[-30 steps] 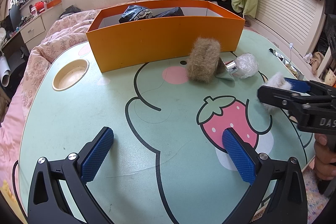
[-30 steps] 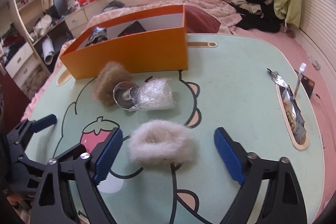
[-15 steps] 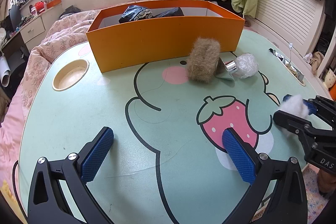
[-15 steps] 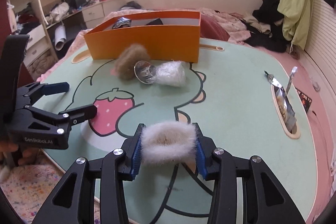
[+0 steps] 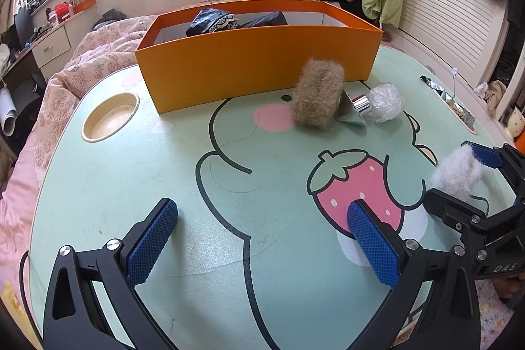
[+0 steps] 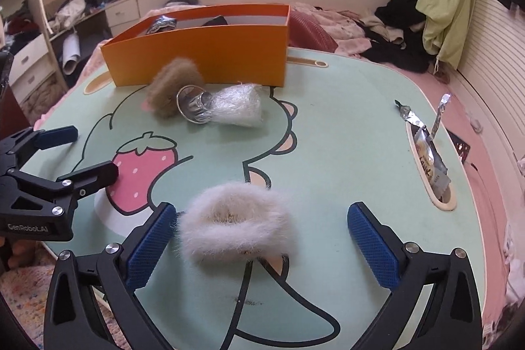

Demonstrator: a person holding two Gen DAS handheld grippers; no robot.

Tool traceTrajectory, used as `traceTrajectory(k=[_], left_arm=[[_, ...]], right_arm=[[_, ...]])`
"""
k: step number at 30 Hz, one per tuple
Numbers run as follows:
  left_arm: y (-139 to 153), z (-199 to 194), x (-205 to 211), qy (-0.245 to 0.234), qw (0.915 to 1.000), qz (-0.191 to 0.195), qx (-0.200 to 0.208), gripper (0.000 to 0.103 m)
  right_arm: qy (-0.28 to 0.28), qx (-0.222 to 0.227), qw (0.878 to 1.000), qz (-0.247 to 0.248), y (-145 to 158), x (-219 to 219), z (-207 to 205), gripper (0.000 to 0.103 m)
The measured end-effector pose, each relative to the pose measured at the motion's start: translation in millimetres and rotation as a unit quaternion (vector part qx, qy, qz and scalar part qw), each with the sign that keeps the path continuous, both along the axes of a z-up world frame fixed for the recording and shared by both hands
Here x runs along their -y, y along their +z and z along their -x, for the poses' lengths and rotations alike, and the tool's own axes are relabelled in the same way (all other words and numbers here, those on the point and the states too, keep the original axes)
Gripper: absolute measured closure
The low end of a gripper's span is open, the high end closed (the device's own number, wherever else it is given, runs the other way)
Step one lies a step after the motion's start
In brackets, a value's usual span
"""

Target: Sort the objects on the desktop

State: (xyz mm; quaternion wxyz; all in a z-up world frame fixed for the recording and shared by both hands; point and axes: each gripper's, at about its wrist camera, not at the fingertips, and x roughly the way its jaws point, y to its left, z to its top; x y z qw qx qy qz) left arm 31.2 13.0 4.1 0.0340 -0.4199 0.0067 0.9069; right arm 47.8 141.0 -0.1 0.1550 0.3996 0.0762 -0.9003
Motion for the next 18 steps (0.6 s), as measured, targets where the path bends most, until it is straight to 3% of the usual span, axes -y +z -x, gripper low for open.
traceTrajectory(k=[11, 13, 14, 18], left_arm=[[-1, 0, -1, -0.001, 1.0000, 0.000, 0.000, 0.000], [-1, 0, -1, -0.001, 1.0000, 0.000, 0.000, 0.000], [-1, 0, -1, -0.001, 1.0000, 0.001, 0.000, 0.000], [-1, 1, -1, 0.000, 1.0000, 0.001, 0.001, 0.000]], right_arm=[[0.010, 0.003, 1.000, 0.004, 1, 2, 2, 0.001], [0.026, -0.012, 1.000, 0.011, 4, 3, -4, 0.027], [0.033, -0.020, 0.999, 0.015, 6, 3, -7, 0.061], [0.055, -0.027, 0.998, 0.019, 7, 8, -12, 0.062]])
